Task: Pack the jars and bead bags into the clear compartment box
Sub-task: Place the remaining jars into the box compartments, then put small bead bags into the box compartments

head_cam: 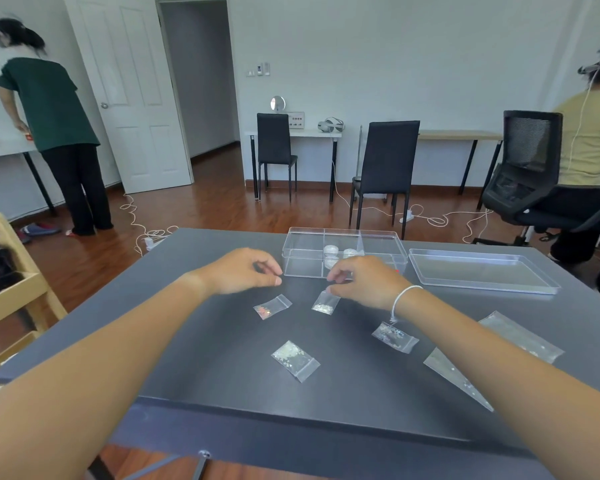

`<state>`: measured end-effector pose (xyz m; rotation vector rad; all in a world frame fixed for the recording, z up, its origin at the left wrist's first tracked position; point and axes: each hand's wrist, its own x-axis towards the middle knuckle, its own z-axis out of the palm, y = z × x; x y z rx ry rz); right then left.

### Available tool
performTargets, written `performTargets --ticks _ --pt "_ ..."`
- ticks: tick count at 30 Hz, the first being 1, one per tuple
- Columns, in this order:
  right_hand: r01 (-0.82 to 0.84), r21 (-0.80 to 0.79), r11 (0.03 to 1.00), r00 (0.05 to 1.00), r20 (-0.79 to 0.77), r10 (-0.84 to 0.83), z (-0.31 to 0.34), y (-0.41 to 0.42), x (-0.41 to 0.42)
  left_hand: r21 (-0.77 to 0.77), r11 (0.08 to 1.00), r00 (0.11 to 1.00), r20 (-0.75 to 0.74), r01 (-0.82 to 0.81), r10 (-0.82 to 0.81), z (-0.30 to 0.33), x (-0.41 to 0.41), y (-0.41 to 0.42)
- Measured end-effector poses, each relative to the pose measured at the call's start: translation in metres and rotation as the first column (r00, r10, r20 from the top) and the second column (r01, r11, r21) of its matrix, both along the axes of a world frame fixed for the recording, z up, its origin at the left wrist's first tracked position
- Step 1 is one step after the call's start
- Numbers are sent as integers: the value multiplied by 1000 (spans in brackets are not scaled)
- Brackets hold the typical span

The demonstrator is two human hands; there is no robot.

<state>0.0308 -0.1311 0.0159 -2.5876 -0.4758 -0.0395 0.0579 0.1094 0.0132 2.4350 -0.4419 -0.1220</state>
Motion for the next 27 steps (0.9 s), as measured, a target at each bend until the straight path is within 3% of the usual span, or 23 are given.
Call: performTargets --ticks 11,20,27 --pt "70 -77 995 994 -81 -76 -10 11 -8 200 972 985 -147 124 -95 -3 -6 -3" --pt "99 -56 994 987 -122 -105 -10 12 -8 151 979 979 -171 137 -110 -3 -8 -8" --pt "89 -31 996 982 -162 -93 -10 15 -6 116 990 992 -108 80 -67 -5 -7 -10"
